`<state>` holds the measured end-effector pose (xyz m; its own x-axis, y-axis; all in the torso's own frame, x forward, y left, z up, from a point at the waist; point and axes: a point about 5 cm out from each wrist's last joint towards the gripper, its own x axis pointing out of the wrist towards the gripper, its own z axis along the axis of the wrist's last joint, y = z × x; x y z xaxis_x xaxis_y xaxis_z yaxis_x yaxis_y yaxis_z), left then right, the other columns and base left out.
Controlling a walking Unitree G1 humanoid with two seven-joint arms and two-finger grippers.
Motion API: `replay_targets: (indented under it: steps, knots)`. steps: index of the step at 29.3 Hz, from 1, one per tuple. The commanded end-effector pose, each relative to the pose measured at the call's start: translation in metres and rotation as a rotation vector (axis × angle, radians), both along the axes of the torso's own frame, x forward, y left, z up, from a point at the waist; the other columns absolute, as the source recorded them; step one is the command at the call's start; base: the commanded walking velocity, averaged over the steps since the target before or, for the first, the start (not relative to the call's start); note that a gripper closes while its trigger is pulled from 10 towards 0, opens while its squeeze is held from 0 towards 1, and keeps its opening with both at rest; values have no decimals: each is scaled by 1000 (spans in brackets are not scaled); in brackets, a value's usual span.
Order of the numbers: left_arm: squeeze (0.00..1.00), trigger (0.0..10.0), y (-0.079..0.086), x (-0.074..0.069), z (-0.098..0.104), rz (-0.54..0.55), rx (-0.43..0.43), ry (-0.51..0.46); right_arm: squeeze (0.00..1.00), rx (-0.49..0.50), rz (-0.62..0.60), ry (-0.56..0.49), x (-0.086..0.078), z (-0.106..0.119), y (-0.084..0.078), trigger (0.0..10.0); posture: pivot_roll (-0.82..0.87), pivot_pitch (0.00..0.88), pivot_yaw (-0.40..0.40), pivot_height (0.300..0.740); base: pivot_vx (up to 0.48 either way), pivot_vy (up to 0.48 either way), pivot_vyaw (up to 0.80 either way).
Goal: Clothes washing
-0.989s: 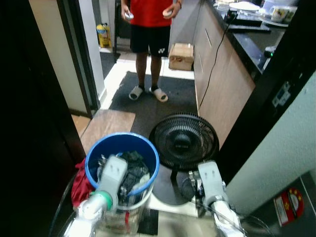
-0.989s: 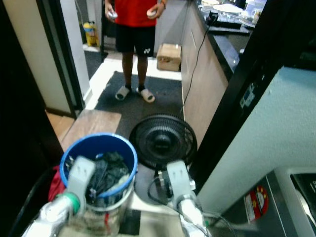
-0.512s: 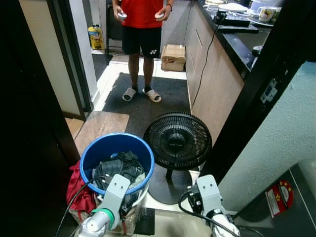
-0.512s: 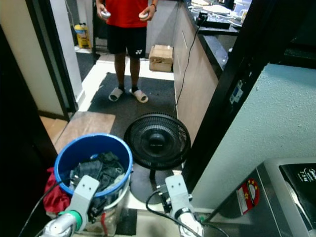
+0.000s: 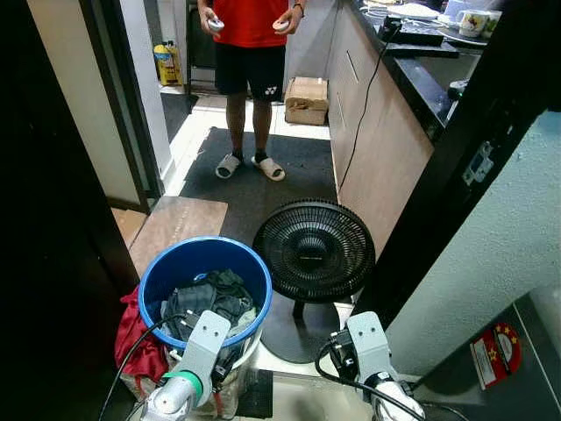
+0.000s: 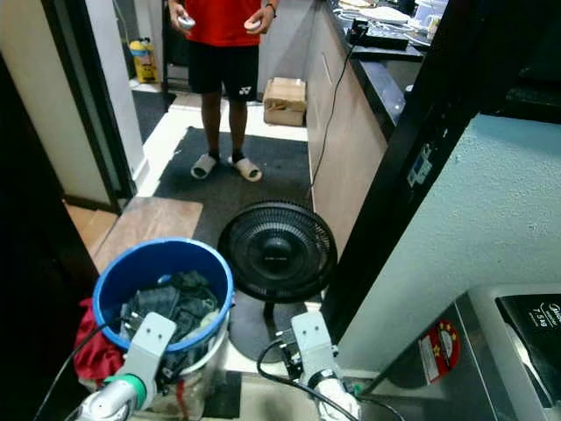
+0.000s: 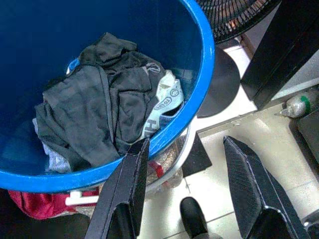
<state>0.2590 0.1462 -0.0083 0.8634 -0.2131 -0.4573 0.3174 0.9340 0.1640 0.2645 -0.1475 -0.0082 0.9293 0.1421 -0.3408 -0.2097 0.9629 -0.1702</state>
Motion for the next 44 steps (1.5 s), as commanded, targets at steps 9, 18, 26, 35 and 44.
replay_targets:
  steps: [9, 18, 26, 35, 44]
  knots:
    - [0, 10000, 1, 0, -3, 26, 2, 6, 0, 1, 11, 15, -3, -4, 0, 10000, 42, 0, -18, 740, 0, 0, 0]
    - [0, 10000, 3, 1, -4, 50, -3, 6, 0, 4, 11, 16, -4, -5, 1, 10000, 46, 0, -17, 740, 0, 214, 0]
    - [0, 10000, 4, 3, -3, 56, 5, 0, 0, 8, 9, 16, -3, -5, 2, 10000, 46, 0, -17, 740, 0, 193, 0]
    - [0, 10000, 5, 3, -3, 65, -1, 2, 0, 9, 7, 16, -3, -6, 2, 10000, 47, 0, -12, 740, 0, 56, 0]
    - [0, 10000, 6, 4, -3, 68, -2, 0, 0, 10, 6, 18, -4, -6, 3, 10000, 48, 0, -7, 740, 0, 480, 0]
